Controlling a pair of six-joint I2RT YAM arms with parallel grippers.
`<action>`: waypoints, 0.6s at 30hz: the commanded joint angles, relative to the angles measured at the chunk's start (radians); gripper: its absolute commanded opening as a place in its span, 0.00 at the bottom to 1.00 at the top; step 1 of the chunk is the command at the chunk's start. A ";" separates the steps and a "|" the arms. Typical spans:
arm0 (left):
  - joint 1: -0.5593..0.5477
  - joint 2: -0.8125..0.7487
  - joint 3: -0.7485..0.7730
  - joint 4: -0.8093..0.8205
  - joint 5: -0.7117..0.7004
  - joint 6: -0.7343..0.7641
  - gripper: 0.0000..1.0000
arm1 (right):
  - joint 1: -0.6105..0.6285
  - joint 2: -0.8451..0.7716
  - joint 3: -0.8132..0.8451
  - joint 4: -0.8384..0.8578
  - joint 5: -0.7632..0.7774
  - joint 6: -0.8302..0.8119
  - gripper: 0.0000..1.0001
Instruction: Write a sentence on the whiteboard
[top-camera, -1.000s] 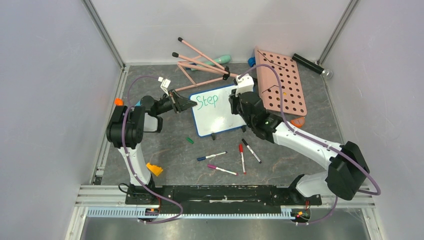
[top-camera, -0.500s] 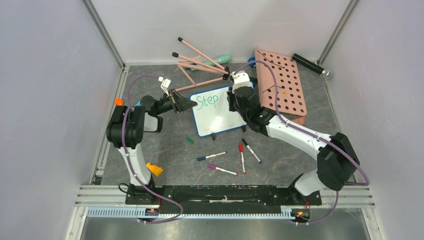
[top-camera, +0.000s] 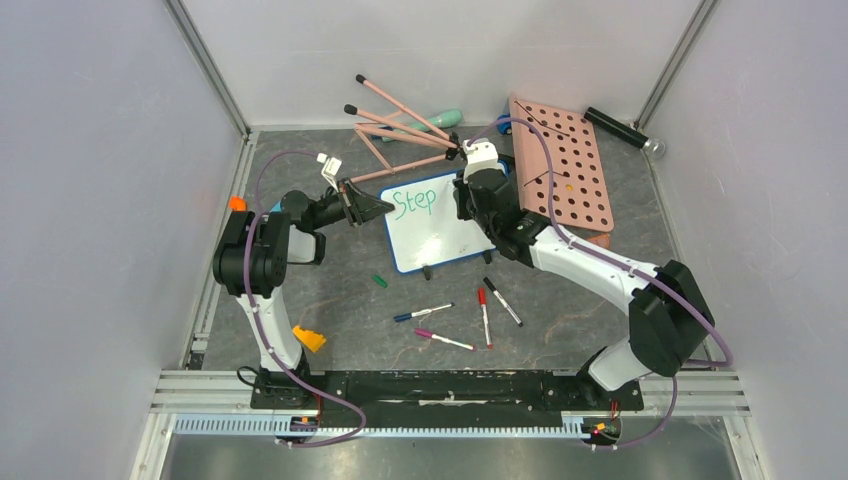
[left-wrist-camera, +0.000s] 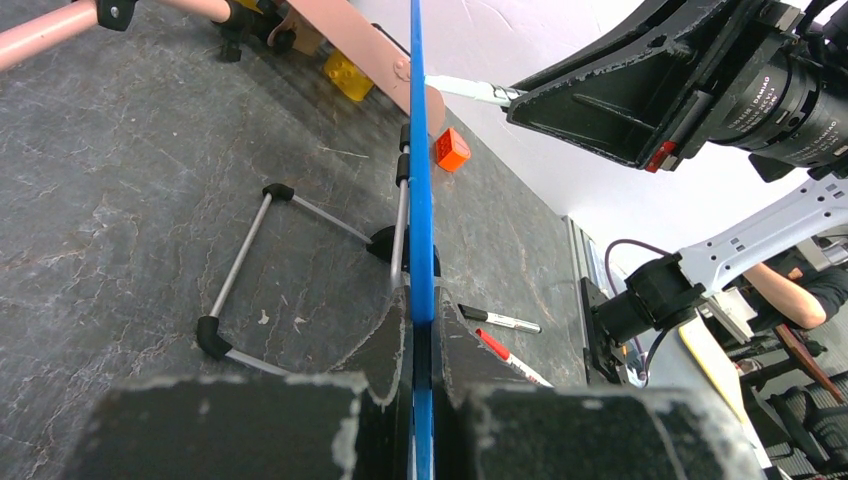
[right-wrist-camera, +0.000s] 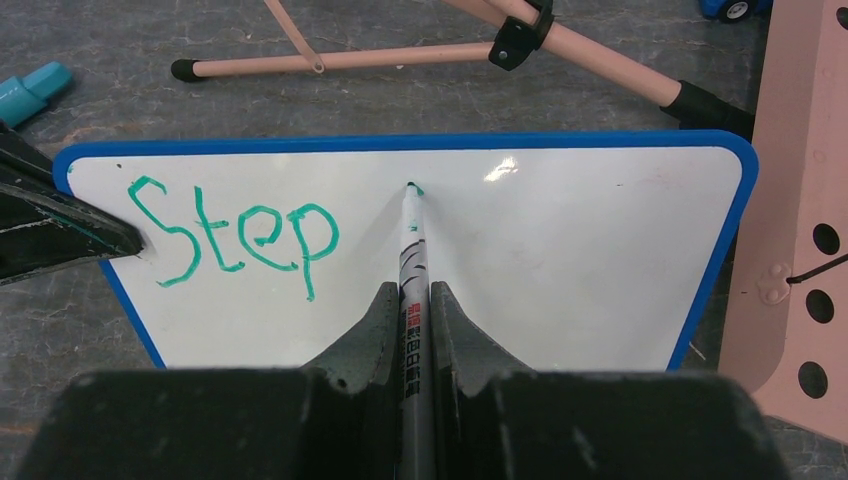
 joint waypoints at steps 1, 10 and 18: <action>-0.005 -0.024 0.033 0.069 0.024 0.024 0.03 | -0.007 0.002 0.036 -0.009 0.026 0.015 0.00; -0.005 -0.022 0.034 0.069 0.026 0.024 0.02 | -0.009 -0.005 0.022 -0.010 0.009 0.013 0.00; -0.005 -0.018 0.037 0.069 0.025 0.021 0.02 | -0.009 -0.013 0.018 -0.020 0.033 0.019 0.00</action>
